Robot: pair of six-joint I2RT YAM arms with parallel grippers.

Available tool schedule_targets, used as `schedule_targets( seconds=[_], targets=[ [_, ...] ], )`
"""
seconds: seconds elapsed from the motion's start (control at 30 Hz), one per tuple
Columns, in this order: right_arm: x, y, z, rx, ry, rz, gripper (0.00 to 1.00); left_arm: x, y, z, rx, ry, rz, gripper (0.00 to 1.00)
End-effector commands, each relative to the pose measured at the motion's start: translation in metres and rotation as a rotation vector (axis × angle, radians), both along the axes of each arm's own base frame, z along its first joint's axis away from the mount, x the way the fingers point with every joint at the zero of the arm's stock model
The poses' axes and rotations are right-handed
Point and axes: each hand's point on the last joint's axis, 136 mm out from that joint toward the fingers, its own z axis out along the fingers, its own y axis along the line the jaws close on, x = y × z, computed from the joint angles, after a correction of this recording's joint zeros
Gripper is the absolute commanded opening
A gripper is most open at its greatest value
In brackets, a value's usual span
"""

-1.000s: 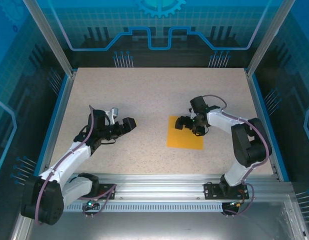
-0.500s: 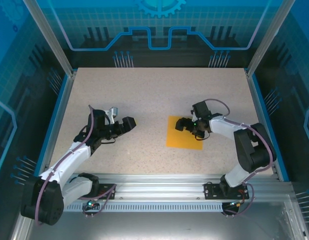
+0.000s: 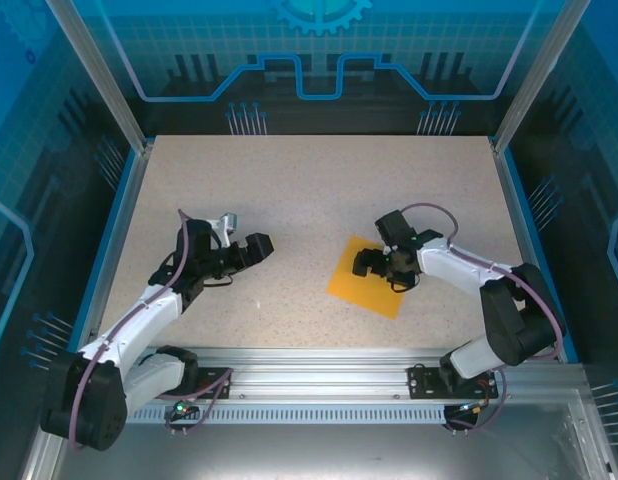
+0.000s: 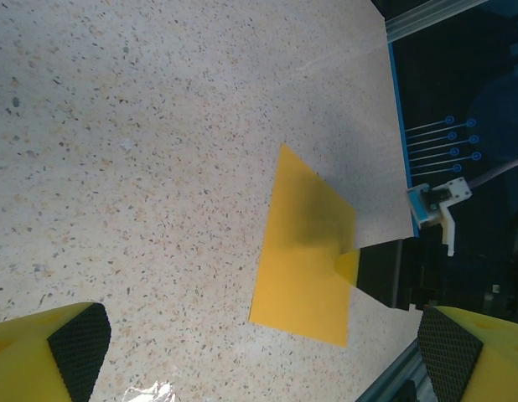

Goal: Fold a paper plane with a square sheet of paper (pick it up from the middle)
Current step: Rotate the square sheet of paper at the center of the table.

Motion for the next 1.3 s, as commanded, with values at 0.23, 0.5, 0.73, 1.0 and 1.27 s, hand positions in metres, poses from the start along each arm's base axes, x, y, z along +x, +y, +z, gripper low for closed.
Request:
schedule_targets(
  seconds=[0.23,0.5,0.73,1.0,1.27],
  targets=[
    [0.029,0.000,-0.002,-0.118,0.036,0.042,0.99,0.001,-0.008,-0.006,0.003,0.016,-0.044,0.98],
    [0.062,0.035,-0.022,-0.133,0.086,0.100,0.99,-0.003,-0.001,-0.007,0.055,-0.003,-0.038,0.99],
    [0.062,0.056,-0.048,-0.124,0.137,0.144,0.99,-0.007,0.005,-0.009,0.100,-0.013,-0.030,0.99],
    [0.052,0.086,-0.059,-0.071,0.165,0.223,0.99,-0.008,0.009,-0.008,0.133,-0.028,-0.024,0.98],
    [0.055,0.093,-0.037,-0.069,0.133,0.199,0.99,-0.006,0.024,-0.004,0.195,-0.063,0.040,0.99]
  ],
)
